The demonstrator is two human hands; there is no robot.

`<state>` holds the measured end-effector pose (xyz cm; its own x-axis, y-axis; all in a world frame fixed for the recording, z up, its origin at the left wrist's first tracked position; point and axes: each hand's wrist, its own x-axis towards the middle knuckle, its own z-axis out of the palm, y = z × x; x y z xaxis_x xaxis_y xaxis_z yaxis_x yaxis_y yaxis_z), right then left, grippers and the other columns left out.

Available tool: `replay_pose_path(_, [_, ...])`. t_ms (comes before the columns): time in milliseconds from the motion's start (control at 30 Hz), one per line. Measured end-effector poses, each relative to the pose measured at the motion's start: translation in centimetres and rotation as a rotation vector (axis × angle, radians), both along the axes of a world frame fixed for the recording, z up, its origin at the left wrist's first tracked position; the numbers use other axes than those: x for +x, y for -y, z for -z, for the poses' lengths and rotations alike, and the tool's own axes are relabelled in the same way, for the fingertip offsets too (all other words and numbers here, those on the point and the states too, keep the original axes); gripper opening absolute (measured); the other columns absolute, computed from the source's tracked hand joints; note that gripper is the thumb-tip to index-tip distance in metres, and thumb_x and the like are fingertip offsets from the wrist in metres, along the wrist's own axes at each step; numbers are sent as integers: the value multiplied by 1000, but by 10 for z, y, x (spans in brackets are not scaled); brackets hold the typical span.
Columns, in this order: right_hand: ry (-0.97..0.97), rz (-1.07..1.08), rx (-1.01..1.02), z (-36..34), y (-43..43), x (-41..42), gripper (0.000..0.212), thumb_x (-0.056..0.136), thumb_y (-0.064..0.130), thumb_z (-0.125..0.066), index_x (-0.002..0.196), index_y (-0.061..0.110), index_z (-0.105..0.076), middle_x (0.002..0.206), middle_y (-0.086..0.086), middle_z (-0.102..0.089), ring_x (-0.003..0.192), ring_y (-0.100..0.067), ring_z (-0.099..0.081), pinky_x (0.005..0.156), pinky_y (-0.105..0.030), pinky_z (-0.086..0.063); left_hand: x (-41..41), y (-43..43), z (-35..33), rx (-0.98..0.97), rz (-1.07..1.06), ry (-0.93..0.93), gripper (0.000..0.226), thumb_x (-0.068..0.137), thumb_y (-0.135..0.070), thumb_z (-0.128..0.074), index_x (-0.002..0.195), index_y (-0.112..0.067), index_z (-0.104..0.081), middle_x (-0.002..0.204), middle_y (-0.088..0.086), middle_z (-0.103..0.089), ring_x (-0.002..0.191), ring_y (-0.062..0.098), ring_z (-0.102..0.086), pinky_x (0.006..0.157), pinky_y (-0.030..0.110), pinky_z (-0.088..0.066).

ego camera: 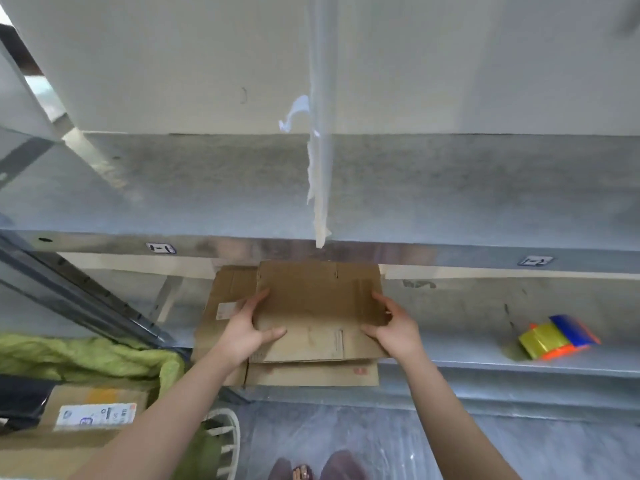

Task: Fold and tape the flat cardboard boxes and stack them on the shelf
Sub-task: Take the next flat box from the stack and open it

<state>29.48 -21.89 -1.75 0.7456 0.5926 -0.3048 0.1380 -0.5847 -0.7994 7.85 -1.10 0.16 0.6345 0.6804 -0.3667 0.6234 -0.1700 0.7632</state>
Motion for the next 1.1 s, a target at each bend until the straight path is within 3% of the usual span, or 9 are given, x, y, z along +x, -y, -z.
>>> replay_pose_path(133, [63,19,19,-20,54,26,74,74,22,-81,140,30,-48,138,-2,-53,126,-23,-50,102,-31,-41,33,46,-13,39,54,42,89,70,-32,-85,141,-45,-34,149,2,-29,134,24,-36,115,45,-31])
replay_pose_path(467, [322,27,10,-68,258,113,69,74,14,-81,137,18,-53,133,-8,-56,130,-23,-43,108,-30,-32,136,250,-20,77,121,174,89,73,-26,-84,147,-30,-34,140,1,-31,129,19,-37,116,37,-28])
replay_pose_path(667, [294,49,-28,-75,366,169,68,78,19,-79,140,22,-50,136,-8,-52,130,-23,-43,111,-32,-32,198,351,-31,47,146,215,87,76,-25,-82,146,-35,-32,134,-11,-27,121,14,-35,112,34,-30])
replay_pose_path(900, [283,110,-43,-58,447,251,70,78,24,-79,139,32,-47,133,-3,-51,123,-20,-46,106,-36,-39,289,423,-26,108,187,243,85,76,-22,-81,146,-29,-34,133,-3,-30,116,16,-39,110,31,-32])
replay_pose_path(1100, [311,126,-66,-47,496,322,70,78,23,-79,139,29,-47,134,-3,-52,122,-22,-48,106,-37,-39,366,468,-16,140,163,234,87,74,-25,-83,145,-32,-34,126,-1,-37,109,18,-44,102,30,-39])
